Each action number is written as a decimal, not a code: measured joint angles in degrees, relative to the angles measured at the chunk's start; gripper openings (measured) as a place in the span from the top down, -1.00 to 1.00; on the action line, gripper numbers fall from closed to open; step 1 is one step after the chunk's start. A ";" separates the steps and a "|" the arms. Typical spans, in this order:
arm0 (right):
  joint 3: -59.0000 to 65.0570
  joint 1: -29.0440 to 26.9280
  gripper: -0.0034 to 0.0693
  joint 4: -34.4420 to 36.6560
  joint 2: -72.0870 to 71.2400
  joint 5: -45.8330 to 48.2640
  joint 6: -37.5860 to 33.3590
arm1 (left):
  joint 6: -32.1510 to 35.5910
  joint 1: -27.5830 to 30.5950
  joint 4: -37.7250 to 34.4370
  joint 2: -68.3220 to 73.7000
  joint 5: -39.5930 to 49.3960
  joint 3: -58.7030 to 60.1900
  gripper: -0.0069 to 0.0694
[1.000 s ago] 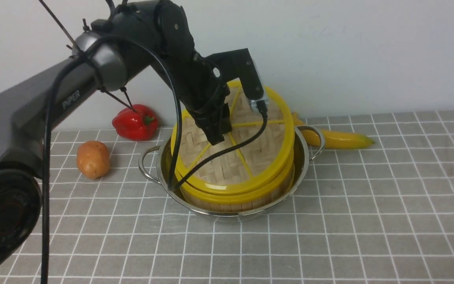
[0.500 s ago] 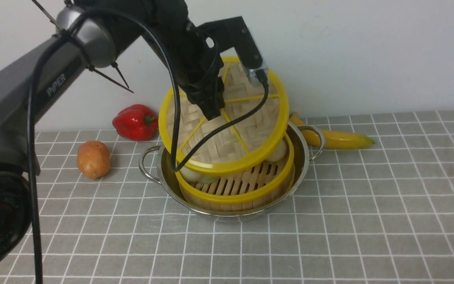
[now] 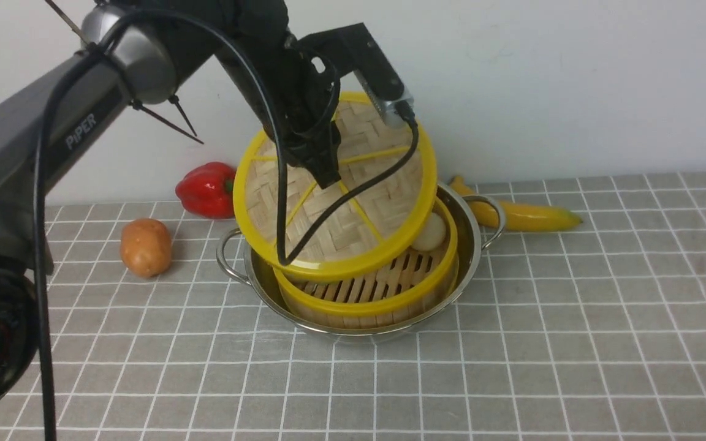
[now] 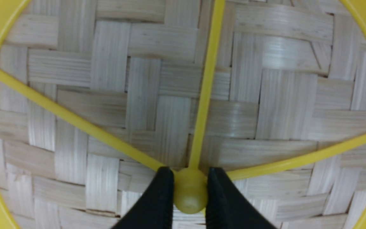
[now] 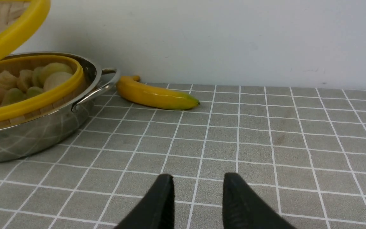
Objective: Place the steamer in the pot on the grey tablecloth, and put the lid on the steamer.
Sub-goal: 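Place the yellow bamboo steamer lid onto the steamer in the pot with the left gripper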
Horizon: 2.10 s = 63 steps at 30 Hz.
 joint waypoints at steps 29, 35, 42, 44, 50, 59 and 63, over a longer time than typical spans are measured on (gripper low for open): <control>0.00 0.00 0.25 0.00 0.00 -0.05 0.00 | 9.09 0.00 -5.44 2.00 -7.26 5.99 0.51; 0.00 0.00 0.25 0.00 0.00 -0.05 0.00 | 9.13 0.00 -4.90 2.00 -7.90 5.99 0.51; 0.00 0.00 0.25 0.00 0.00 -0.05 0.00 | 10.11 0.00 -4.50 2.00 -8.83 5.99 0.51; 0.00 0.00 0.25 0.00 0.00 -0.05 0.00 | 10.16 0.00 -4.50 2.00 -8.88 5.99 0.51; 0.00 0.00 0.25 0.00 0.00 -0.05 0.00 | 10.17 0.00 -4.56 2.00 -8.88 5.99 0.51; 0.00 0.00 0.25 0.06 0.00 -0.05 0.00 | 12.16 0.00 -6.74 2.00 -8.83 5.99 0.51; 0.00 0.00 0.25 0.06 0.00 -0.05 0.00 | 12.98 0.00 -6.92 2.00 -8.83 5.99 0.51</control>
